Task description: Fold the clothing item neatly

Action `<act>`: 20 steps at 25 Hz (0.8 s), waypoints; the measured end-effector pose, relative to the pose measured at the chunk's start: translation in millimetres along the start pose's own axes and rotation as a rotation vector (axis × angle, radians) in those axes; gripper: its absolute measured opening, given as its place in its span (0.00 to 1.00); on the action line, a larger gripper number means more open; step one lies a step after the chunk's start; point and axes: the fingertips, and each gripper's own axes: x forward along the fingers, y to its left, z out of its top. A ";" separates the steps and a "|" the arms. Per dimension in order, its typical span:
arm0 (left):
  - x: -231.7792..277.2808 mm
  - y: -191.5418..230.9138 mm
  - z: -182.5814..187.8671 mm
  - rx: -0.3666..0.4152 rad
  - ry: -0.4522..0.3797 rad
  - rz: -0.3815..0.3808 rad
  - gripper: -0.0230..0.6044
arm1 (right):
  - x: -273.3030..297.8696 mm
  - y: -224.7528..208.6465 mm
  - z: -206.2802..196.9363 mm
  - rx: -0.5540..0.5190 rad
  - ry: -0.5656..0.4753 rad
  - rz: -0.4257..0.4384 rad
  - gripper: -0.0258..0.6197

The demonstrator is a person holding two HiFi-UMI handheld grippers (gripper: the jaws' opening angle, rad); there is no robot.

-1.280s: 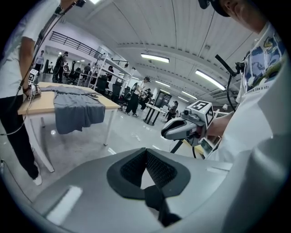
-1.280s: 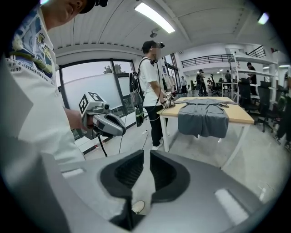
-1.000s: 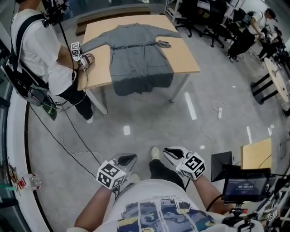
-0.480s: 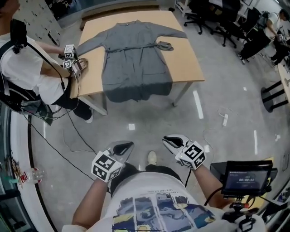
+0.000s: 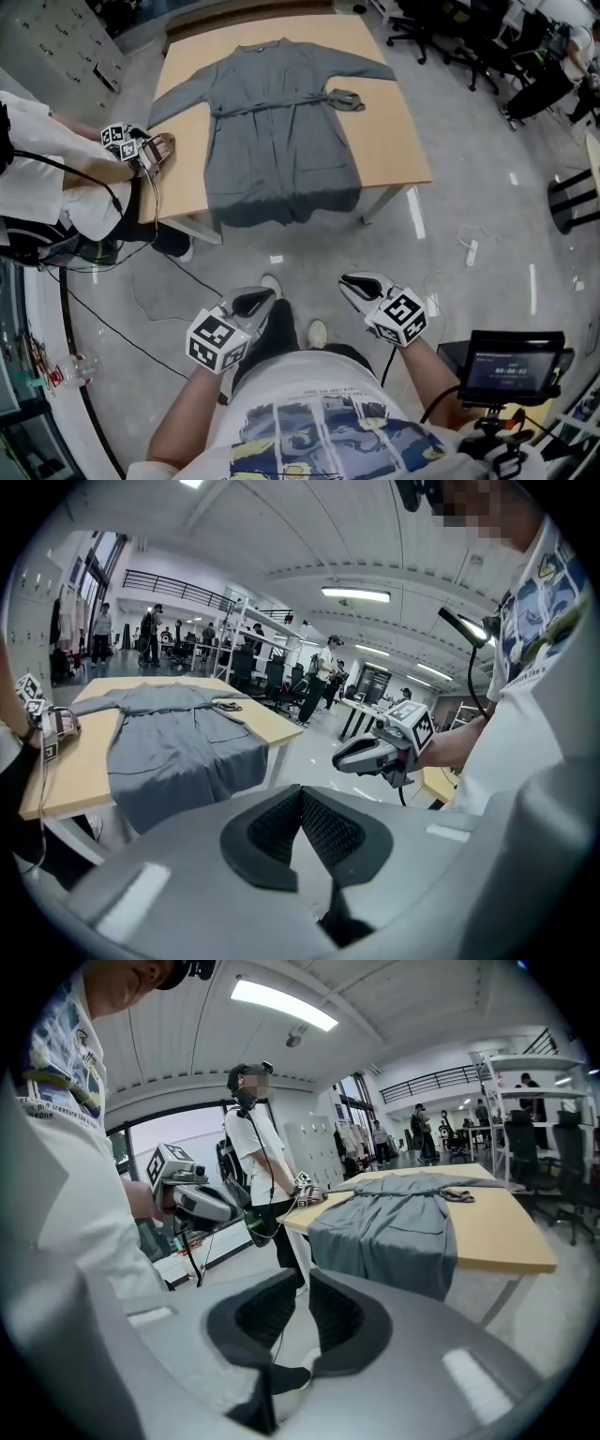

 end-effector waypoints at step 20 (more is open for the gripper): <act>35.1 146.2 94.7 0.054 -0.061 -0.138 0.05 | 72.7 -160.7 116.2 0.095 -0.047 -0.305 0.15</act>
